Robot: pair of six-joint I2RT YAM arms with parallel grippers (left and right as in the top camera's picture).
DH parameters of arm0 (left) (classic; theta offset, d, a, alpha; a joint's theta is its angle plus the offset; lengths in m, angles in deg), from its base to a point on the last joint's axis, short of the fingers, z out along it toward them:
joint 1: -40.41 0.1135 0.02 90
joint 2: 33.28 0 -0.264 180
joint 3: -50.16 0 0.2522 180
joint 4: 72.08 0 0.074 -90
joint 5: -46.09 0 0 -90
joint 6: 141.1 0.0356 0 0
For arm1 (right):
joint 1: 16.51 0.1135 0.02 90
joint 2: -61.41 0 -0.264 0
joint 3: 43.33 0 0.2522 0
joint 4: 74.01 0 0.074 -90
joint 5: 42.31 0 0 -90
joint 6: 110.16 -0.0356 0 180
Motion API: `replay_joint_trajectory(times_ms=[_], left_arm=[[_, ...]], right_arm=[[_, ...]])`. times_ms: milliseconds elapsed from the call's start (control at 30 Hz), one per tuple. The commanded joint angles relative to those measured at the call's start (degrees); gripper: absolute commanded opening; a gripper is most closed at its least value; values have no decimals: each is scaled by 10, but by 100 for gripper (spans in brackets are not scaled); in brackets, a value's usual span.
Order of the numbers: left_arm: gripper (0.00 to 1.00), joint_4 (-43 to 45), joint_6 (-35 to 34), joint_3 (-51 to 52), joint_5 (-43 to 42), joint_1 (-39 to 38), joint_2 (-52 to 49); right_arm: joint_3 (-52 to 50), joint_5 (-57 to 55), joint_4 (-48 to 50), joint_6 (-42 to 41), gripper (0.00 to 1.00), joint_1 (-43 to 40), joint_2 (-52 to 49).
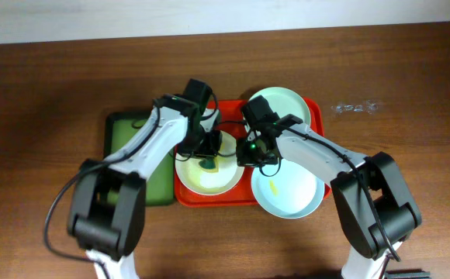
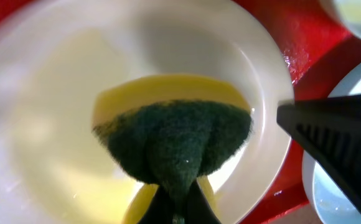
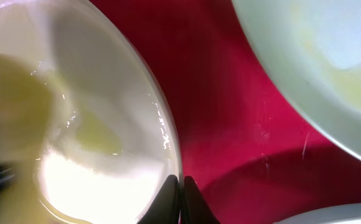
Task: Clean dirty plates on tray and stack at the side
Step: 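Scrub the white plate surface with the sponge in the left gripper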
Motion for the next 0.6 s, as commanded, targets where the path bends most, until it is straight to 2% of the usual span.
replay_joint_trajectory(times_ms=[0, 167, 400, 567], left_arm=[[0, -12, -48, -5, 113, 0, 51], [0, 22, -64, 43, 134, -2, 44], [0, 196, -110, 197, 133, -2, 44], [0, 227, -96, 221, 43, -3, 44]], right_arm=[[-2, -5, 0, -3, 4, 7, -6], [-2, -5, -2, -3, 4, 7, -6], [-2, -5, -2, -3, 4, 7, -6], [-2, -5, 0, -3, 4, 7, -6]])
